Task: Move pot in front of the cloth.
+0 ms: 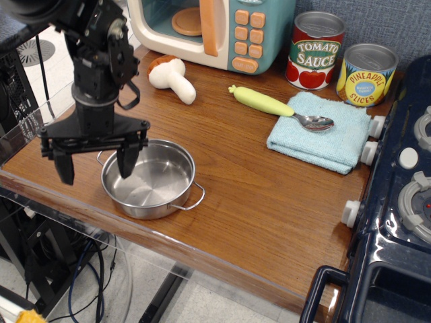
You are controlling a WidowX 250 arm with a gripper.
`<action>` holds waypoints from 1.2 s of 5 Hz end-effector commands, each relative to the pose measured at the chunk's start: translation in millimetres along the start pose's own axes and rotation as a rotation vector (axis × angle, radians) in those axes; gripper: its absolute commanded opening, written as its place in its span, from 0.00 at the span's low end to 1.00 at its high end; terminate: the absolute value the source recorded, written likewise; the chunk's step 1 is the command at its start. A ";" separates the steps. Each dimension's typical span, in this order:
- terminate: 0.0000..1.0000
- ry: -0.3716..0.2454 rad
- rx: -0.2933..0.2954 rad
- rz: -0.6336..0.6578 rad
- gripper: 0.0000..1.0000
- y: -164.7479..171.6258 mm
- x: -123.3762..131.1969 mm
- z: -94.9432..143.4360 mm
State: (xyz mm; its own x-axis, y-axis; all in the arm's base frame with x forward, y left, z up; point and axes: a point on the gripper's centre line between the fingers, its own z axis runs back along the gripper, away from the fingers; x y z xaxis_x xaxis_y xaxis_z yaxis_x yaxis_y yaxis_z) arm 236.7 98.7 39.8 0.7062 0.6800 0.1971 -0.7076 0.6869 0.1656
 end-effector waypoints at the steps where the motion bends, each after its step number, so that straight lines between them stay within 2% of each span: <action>1: 0.00 -0.005 -0.015 -0.020 1.00 -7.2 4.6 -2.7; 2: 0.00 -0.030 -0.039 0.030 0.00 -11.3 3.6 -7.6; 3: 0.00 -0.031 -0.059 0.068 0.00 -10.5 6.5 -6.3; 4: 0.00 -0.028 -0.048 0.086 0.00 -9.6 9.8 -7.9; 5: 0.00 0.010 -0.085 0.101 0.00 -7.1 15.0 -10.0; 6: 0.00 0.012 -0.101 0.120 0.00 -4.4 20.0 -6.8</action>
State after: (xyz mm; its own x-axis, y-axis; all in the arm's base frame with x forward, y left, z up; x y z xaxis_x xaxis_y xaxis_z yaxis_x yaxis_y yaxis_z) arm 248.7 99.6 24.8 0.6269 0.7610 0.1672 -0.7767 0.6273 0.0571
